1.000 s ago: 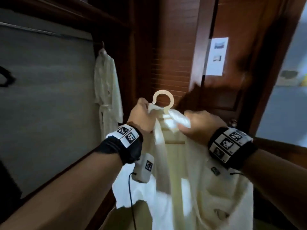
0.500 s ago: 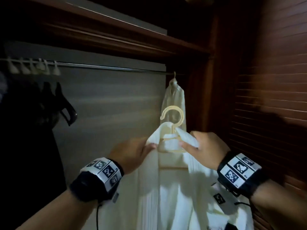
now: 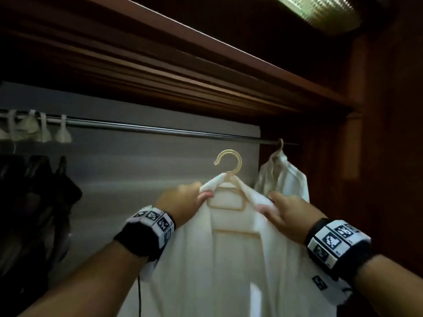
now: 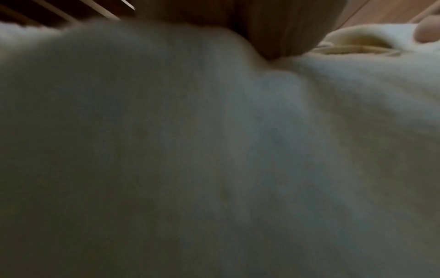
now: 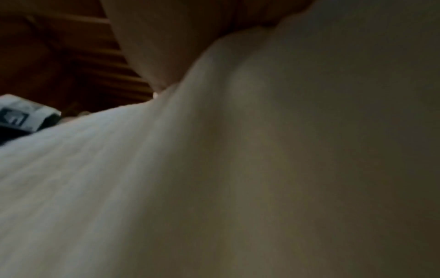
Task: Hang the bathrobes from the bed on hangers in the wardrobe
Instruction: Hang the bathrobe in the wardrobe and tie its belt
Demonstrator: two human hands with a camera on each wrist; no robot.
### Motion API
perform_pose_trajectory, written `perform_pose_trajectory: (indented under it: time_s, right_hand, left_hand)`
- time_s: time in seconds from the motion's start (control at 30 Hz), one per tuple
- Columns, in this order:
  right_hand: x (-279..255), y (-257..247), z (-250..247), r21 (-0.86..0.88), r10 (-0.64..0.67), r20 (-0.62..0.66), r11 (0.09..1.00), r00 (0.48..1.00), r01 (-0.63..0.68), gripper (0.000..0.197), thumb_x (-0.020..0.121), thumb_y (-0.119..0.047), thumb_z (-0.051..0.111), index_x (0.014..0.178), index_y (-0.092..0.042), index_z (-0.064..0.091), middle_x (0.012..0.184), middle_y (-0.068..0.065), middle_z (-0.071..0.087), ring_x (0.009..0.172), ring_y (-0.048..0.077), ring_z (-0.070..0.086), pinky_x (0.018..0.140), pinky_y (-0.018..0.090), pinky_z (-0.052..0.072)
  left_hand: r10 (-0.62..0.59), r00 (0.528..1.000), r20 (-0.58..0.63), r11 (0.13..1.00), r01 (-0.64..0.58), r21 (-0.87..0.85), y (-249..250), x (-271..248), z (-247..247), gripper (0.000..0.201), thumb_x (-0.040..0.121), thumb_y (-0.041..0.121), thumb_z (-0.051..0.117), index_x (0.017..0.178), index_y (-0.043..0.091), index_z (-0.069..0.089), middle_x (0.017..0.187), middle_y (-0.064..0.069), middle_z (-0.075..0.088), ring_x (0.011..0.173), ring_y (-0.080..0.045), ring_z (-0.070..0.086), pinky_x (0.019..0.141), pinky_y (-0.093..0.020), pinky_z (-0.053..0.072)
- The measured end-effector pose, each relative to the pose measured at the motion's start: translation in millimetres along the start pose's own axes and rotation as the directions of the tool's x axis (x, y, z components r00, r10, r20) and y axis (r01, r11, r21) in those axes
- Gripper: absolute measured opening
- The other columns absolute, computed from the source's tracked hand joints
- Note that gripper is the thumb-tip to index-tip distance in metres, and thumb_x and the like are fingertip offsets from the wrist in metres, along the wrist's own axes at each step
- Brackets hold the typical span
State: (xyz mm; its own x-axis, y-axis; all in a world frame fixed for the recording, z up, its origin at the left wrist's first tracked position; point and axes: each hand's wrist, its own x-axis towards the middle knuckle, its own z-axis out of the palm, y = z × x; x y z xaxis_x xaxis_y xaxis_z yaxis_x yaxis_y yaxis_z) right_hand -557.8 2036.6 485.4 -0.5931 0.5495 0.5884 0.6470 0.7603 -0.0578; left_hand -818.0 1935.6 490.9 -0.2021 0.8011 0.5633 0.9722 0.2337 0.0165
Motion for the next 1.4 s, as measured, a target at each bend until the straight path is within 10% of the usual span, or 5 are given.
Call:
perform_pose_trajectory:
  time_s: [0.53,0.97,1.13,1.27,1.4]
  right_hand:
    - [264.2,103.6,11.8,-0.273,0.066,-0.029,0.959,0.997,-0.071,0.040,0.087,-0.041,0.037,0.124,-0.042,0.053,0.114,0.004,0.065,0.106,0.029,0.062,0.082,0.043,0.044]
    - [262.8,162.5,105.4,-0.085,0.026,0.013,0.996,1.000,-0.025,0.036,0.099,-0.052,0.029,0.115,-0.022,0.042,0.102,0.004,0.062,0.076,0.022,0.050,0.063,0.032,0.034]
    - [271.5,194.3,102.6,0.023,0.256,0.147,0.965,0.955,-0.262,0.093,0.073,-0.086,0.042,0.139,-0.019,0.044,0.135,0.006,0.054,0.121,0.026,0.053,0.094,0.036,0.045]
    - [281.7,258.6,110.7,0.445,0.321,0.048,0.841,0.946,-0.308,0.100,0.042,-0.099,0.053,0.120,-0.036,0.053,0.127,0.001,0.062,0.114,0.027,0.060,0.096,0.044,0.049]
    - [270.5,255.1,107.7,0.423,0.401,0.062,0.819,0.914,-0.388,0.085,0.066,-0.093,0.040,0.126,-0.035,0.053,0.126,-0.004,0.060,0.117,0.022,0.056,0.104,0.042,0.041]
  left_hand:
    - [-0.260,0.965,0.043,0.956,0.263,-0.129,5.9,301.5,62.4,0.071,0.095,0.064,0.030,0.117,0.006,0.064,0.120,-0.015,0.065,0.111,-0.028,0.060,0.086,-0.030,0.040]
    - [-0.216,0.965,-0.150,0.971,0.195,-0.141,-12.8,299.4,138.6,0.070,0.087,0.068,0.024,0.122,0.016,0.056,0.116,-0.016,0.066,0.108,-0.033,0.062,0.093,-0.039,0.046]
    - [-0.174,0.973,-0.152,0.984,0.167,-0.053,-17.2,300.1,139.6,0.048,0.097,0.056,0.031,0.109,0.015,0.054,0.105,-0.015,0.067,0.098,-0.034,0.062,0.085,-0.038,0.046]
    - [-0.111,0.987,-0.115,0.994,0.110,-0.014,-18.4,300.9,138.3,0.051,0.095,0.058,0.029,0.102,0.015,0.056,0.100,-0.014,0.068,0.094,-0.032,0.062,0.081,-0.036,0.045]
    - [-0.064,0.993,-0.096,0.998,0.062,-0.031,-17.3,300.2,135.6,0.048,0.094,0.061,0.026,0.094,0.020,0.051,0.087,-0.006,0.060,0.084,-0.027,0.058,0.076,-0.033,0.042]
